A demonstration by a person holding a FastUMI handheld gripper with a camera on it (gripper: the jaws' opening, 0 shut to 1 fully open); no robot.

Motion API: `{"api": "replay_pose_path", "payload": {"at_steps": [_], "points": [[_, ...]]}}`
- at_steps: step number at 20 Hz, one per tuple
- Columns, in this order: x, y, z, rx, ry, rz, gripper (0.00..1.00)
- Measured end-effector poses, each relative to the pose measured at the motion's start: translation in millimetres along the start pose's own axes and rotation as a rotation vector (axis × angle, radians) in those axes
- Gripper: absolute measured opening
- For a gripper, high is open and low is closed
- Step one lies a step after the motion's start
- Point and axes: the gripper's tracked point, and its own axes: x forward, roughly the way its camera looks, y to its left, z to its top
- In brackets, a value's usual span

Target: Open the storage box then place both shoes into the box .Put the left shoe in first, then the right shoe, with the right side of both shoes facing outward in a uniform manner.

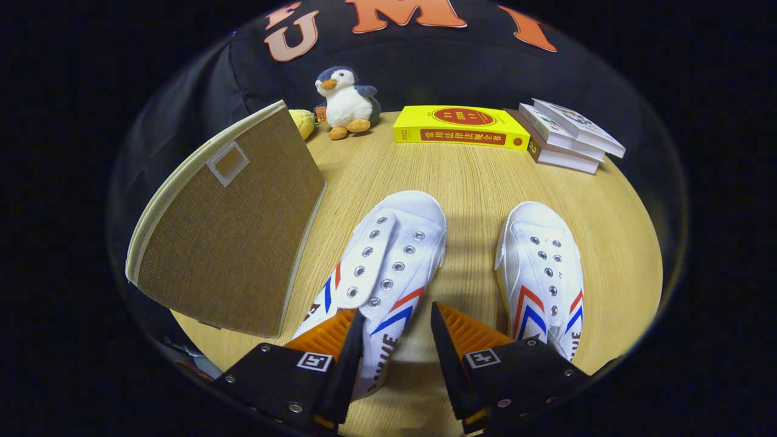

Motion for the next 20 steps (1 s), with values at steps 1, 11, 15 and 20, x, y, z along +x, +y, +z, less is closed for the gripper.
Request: {"api": "replay_pose_path", "payload": {"at_steps": [1,11,15,20], "points": [[0,2,-2,0.035,0.019,0.029,0.63],[-8,8,5,0.313,0.066,0.104,0.06],[-17,28,30,0.413,0.026,0.196,0.05],[-45,32,81,0.453,-0.069,0.226,0.05]]}}
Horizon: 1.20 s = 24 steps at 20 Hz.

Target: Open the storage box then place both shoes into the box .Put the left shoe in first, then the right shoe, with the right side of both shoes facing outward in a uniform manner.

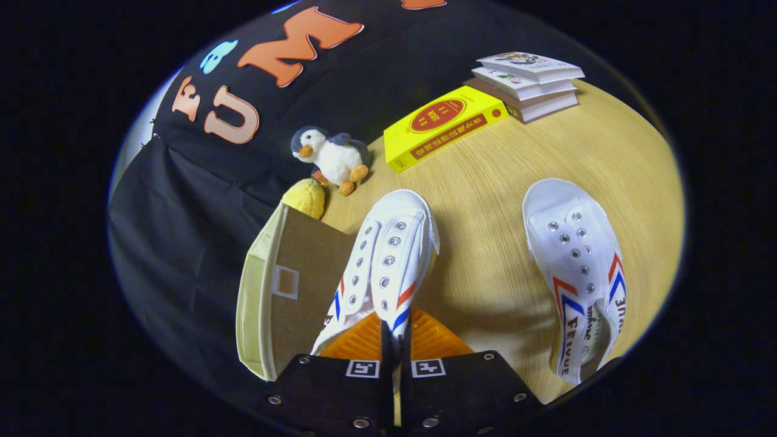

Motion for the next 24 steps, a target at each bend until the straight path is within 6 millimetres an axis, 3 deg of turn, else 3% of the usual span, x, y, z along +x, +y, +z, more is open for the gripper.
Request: {"api": "replay_pose_path", "payload": {"at_steps": [5,8,10,13,17,20,24], "points": [[-31,50,36,-0.063,-0.063,0.056,0.05],[-39,98,42,-0.124,-0.057,0.111,0.05],[-34,128,39,-0.170,-0.044,0.143,0.05],[-18,166,21,-0.226,-0.001,0.177,0.05],[13,190,-18,-0.298,0.093,0.188,0.05],[37,194,-42,-0.325,0.162,0.150,0.05],[52,193,-68,-0.354,0.232,0.080,0.05]]}}
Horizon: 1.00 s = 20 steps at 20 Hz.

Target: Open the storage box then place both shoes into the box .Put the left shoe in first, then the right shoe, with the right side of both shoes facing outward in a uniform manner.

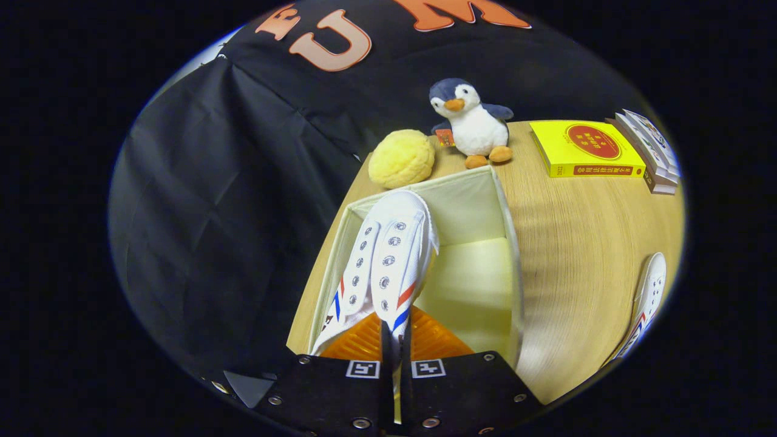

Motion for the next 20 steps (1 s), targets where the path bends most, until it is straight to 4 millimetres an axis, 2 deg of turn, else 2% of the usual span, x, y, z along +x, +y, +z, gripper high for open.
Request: {"api": "replay_pose_path", "payload": {"at_steps": [2,5,7,9,12,13,14,15,17,18,20], "points": [[10,1,-11,-0.001,0.040,-0.040,0.05],[21,6,-17,0.014,0.069,-0.059,0.05],[31,3,-30,0.064,0.157,-0.066,0.06],[33,3,-36,0.064,0.184,-0.093,0.06],[19,6,-25,0.010,0.174,-0.096,0.10],[9,11,-21,0.021,0.184,-0.052,0.19],[5,16,-30,0.029,0.185,-0.028,0.24],[4,24,-25,0.044,0.170,0.014,0.33],[-7,26,-14,0.050,0.135,0.046,0.44],[-16,25,-11,0.044,0.119,0.055,0.48],[-36,28,-6,0.038,0.088,0.092,0.63]]}}
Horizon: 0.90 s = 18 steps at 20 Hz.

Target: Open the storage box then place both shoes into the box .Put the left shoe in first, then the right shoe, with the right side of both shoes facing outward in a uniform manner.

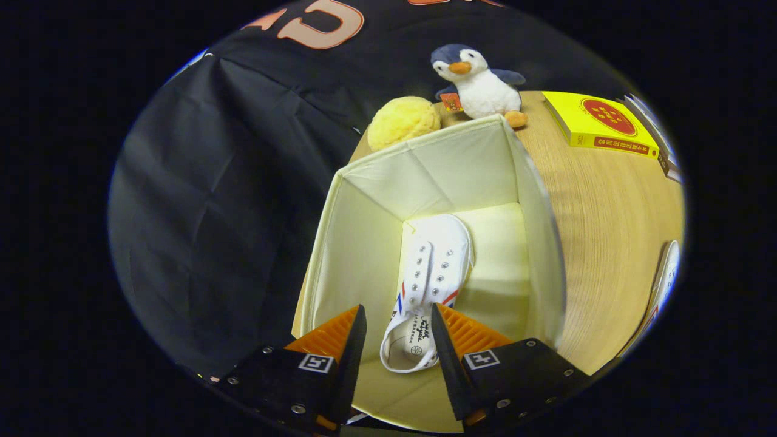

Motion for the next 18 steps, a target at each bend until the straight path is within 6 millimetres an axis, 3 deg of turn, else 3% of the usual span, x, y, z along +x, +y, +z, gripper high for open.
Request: {"api": "replay_pose_path", "payload": {"at_steps": [2,5,8,14,18], "points": [[-24,3,5,-0.026,-0.051,0.024,0.71],[-60,-18,12,-0.073,-0.130,-0.024,0.86],[-93,-41,16,-0.046,-0.190,-0.053,0.88],[-144,-147,3,0.029,-0.265,-0.242,0.93],[-167,-224,-33,0.060,-0.233,-0.414,0.94]]}}
